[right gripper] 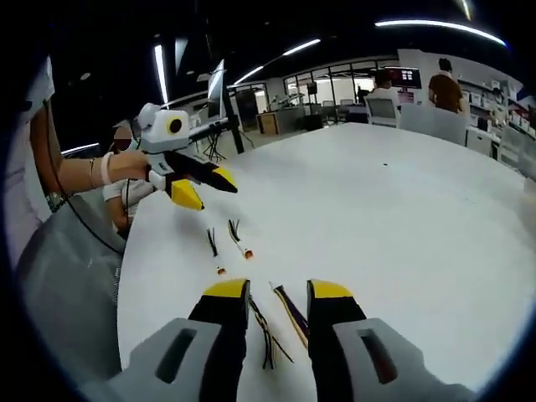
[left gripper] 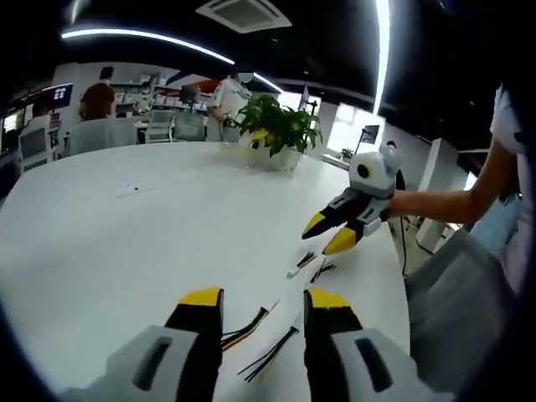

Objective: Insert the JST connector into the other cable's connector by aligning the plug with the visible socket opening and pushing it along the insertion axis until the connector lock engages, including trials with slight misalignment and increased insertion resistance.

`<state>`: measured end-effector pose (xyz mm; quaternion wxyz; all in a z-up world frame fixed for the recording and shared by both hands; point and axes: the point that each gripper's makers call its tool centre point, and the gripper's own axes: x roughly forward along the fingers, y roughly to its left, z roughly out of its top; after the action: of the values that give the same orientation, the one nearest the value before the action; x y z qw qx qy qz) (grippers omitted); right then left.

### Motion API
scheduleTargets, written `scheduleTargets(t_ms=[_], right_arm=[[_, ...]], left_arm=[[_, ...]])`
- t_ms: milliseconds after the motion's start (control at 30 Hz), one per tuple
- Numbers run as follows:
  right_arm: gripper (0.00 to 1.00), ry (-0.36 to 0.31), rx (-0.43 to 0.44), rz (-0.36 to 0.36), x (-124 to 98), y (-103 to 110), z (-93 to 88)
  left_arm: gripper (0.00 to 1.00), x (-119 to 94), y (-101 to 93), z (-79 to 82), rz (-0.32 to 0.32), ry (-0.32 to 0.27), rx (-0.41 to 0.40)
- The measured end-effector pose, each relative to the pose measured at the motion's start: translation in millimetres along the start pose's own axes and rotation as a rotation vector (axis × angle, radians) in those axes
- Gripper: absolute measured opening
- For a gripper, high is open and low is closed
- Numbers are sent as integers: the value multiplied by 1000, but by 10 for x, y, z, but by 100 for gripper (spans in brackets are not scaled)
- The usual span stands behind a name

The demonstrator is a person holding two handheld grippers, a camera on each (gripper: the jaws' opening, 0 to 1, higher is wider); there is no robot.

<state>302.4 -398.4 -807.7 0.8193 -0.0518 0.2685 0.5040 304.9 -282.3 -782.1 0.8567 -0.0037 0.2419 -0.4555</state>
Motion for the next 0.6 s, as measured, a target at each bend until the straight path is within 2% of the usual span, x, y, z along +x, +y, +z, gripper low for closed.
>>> scheduleTargets(t_ms=[167, 567, 600], right_arm=[[22, -12, -2, 16, 16, -14, 8], [19, 22, -50, 57, 125, -33, -99], [18, 24, -51, 60, 132, -34, -106]], left_arm=[[31, 40, -28, -2, -26, -4, 9], [28, 74, -47, -100, -46, 30, 3], [28, 154, 58, -157, -50, 32, 2]])
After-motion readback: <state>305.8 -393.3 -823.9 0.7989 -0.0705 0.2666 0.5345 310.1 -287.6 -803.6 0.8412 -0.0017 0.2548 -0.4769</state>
